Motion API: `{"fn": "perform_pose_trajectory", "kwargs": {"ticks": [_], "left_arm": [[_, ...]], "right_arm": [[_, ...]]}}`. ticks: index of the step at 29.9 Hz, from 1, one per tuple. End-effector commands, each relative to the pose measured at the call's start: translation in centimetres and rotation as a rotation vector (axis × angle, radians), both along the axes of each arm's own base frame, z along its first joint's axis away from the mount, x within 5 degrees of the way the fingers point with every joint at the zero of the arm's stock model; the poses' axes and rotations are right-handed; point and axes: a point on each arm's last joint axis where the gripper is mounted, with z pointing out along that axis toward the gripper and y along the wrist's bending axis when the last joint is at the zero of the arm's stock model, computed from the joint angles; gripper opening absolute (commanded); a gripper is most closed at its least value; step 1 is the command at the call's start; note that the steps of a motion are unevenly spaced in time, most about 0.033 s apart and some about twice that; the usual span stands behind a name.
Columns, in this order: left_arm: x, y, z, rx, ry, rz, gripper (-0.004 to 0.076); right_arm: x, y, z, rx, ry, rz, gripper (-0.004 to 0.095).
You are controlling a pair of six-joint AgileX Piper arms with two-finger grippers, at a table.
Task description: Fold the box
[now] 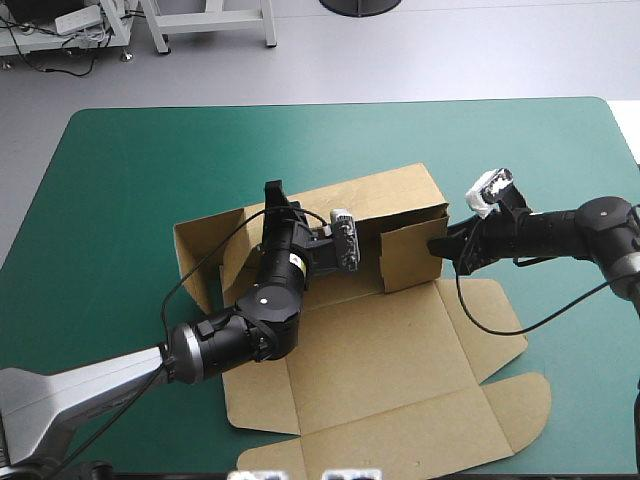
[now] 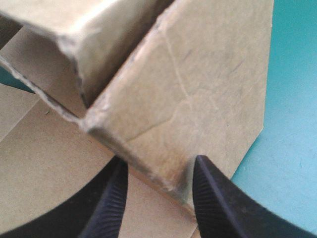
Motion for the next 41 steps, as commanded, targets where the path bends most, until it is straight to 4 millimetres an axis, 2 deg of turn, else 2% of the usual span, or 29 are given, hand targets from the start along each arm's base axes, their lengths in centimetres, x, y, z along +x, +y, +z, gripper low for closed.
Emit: {"fn": "perform_pose_trajectory", "kwargs": {"ticks": [1, 13, 21, 29, 37, 41], "left_arm": [[-0.5, -0.2, 1.6, -0.084, -0.016, -0.040, -0.0006], [-0.6, -0.3, 1.6, -0.098, -0.006, -0.044, -0.0006], [-0.6, -0.3, 1.5, -0.092, 0.002, -0.056, -0.0006], [-0.7, -0.4, 1.3, -0.097, 0.026, -0.067, -0.0006], [-0.8, -0.6, 1.2, -0.102, 0.040, -0.085, -0.0006], [-0.9, -0.9, 1.2, -0.112, 0.043, -0.109, -0.0006]], "right_arm": [[0.9, 0.3, 1.8, 0.104, -0.089, -0.063, 0.0395], [2.4, 0.2, 1.8, 0.150, -0.227, -0.097, 0.0395], [3.0, 0.5, 1.2, 0.215, -0.224, -0.069, 0.0388], [3.0, 0.5, 1.1, 0.213, -0.230, -0.061, 0.0122], [3.3, 0.5, 1.7, 0.280, -0.250, -0.103, 0.0105], [3.5, 0.4, 1.8, 0.290, -0.252, -0.125, -0.0023]]}}
